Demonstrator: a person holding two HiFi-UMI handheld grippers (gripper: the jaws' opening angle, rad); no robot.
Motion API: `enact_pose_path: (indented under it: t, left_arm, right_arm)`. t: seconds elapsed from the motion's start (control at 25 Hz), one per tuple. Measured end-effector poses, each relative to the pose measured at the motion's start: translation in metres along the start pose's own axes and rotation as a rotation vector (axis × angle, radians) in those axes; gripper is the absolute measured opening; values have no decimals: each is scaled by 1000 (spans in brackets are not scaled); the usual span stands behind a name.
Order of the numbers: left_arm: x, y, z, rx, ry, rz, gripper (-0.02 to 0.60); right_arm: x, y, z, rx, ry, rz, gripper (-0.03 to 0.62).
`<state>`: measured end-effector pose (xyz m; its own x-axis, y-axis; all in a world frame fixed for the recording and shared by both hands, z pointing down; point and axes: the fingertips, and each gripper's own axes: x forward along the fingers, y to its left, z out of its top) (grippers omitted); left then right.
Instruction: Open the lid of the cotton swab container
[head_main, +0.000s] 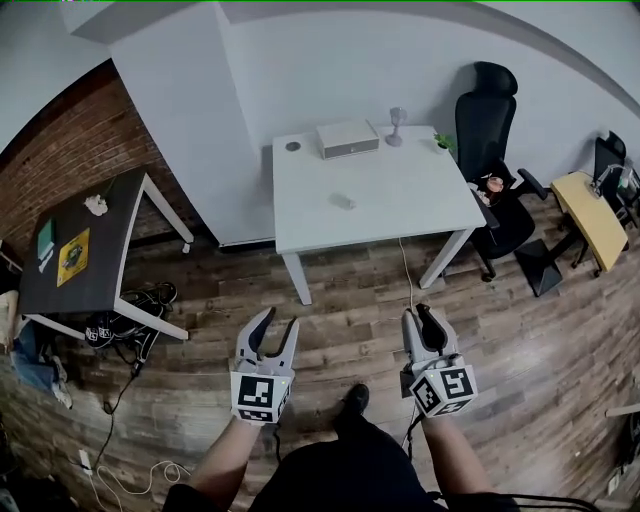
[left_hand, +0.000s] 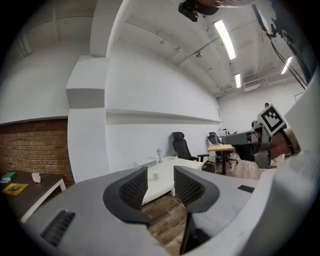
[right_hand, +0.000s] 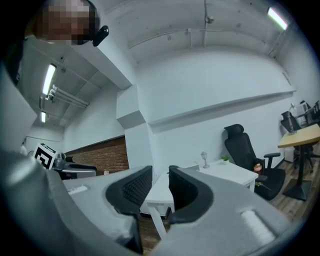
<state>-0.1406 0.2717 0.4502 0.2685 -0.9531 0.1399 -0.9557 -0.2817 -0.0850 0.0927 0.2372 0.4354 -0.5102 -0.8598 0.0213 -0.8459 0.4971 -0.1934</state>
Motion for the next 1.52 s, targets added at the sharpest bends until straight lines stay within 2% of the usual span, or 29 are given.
enact_pose_path:
  t: [0.36, 0.6, 0.76, 0.92, 1.16, 1.32, 1.52]
  left_arm:
    - [119, 18, 12, 75, 62, 39, 162]
    - [190, 43, -3, 48, 101, 14, 162]
    - [255, 59, -11, 20, 104, -62, 163]
    - [319, 85, -24, 38, 129, -144, 161]
    - [397, 127, -26, 24, 129, -250, 163]
    - [435, 139, -34, 36, 147, -322, 163]
    - [460, 129, -54, 48, 199, -407, 163]
  right_arm:
    - [102, -69, 13, 43, 12, 35, 100]
    - [147, -91, 10, 36, 34, 13, 100]
    - [187, -109, 5, 15, 49, -33, 100]
    - [237, -123, 2, 7, 64, -112, 100]
    - [311, -135, 4, 6, 67, -207, 100]
    - [345, -139, -4, -5, 95, -261, 100]
    - [363, -144, -17, 3, 136, -291, 98]
